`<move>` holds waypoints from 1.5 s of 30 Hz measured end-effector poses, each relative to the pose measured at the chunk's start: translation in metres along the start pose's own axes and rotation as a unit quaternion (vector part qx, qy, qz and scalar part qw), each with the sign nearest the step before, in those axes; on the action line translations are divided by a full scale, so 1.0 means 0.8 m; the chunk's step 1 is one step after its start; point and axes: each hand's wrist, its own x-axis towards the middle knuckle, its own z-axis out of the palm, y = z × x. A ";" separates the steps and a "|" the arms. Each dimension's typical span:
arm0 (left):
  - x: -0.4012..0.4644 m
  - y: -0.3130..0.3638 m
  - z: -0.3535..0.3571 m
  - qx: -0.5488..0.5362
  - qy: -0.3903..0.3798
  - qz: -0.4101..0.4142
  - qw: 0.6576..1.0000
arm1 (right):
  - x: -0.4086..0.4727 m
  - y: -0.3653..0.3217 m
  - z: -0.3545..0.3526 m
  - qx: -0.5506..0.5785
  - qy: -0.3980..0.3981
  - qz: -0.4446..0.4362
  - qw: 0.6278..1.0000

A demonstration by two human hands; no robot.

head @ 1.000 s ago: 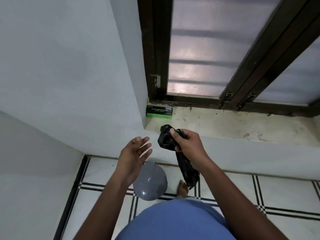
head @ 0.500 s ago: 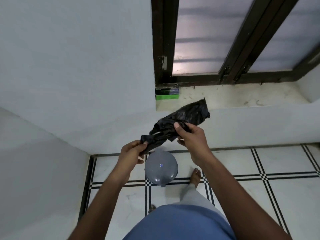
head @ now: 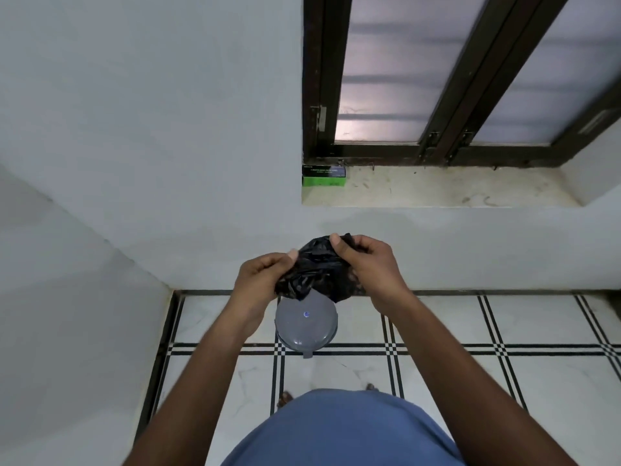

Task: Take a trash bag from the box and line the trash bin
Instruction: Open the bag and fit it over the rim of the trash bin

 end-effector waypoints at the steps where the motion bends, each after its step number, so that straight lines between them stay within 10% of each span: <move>1: 0.005 -0.008 0.002 -0.038 0.045 -0.007 0.998 | -0.001 0.002 -0.008 0.003 0.012 0.004 1.000; 6: 0.015 -0.032 0.012 -0.206 0.275 -0.018 0.939 | -0.001 0.017 -0.054 -0.083 0.052 -0.013 0.995; 11: 0.008 -0.029 0.037 -0.144 0.270 0.004 0.952 | -0.009 0.038 -0.088 -0.457 0.022 -0.075 0.886; 17: -0.023 -0.011 0.081 0.046 0.077 0.067 0.994 | -0.028 0.000 -0.066 -0.304 -0.190 -0.093 0.929; 22: -0.026 -0.002 0.076 0.082 0.020 0.065 0.994 | -0.015 -0.001 -0.074 -0.185 -0.149 -0.093 0.967; 27: -0.008 -0.012 0.017 0.478 0.011 0.082 0.874 | -0.017 -0.026 -0.108 0.220 -0.107 0.072 0.967; 31: -0.003 -0.005 0.011 0.138 0.083 0.006 0.987 | -0.014 -0.027 -0.122 0.213 -0.090 0.084 0.969; 34: -0.003 0.004 0.019 -0.107 0.080 -0.072 0.988 | 0.006 0.003 -0.124 0.039 0.017 0.087 0.995; 39: -0.008 0.017 0.039 -0.044 0.125 -0.039 0.990 | 0.005 0.040 -0.122 -0.423 0.035 -0.015 0.905; 45: -0.020 0.024 0.071 0.092 0.032 -0.022 0.995 | -0.046 -0.015 -0.072 -0.300 -0.184 -0.099 0.931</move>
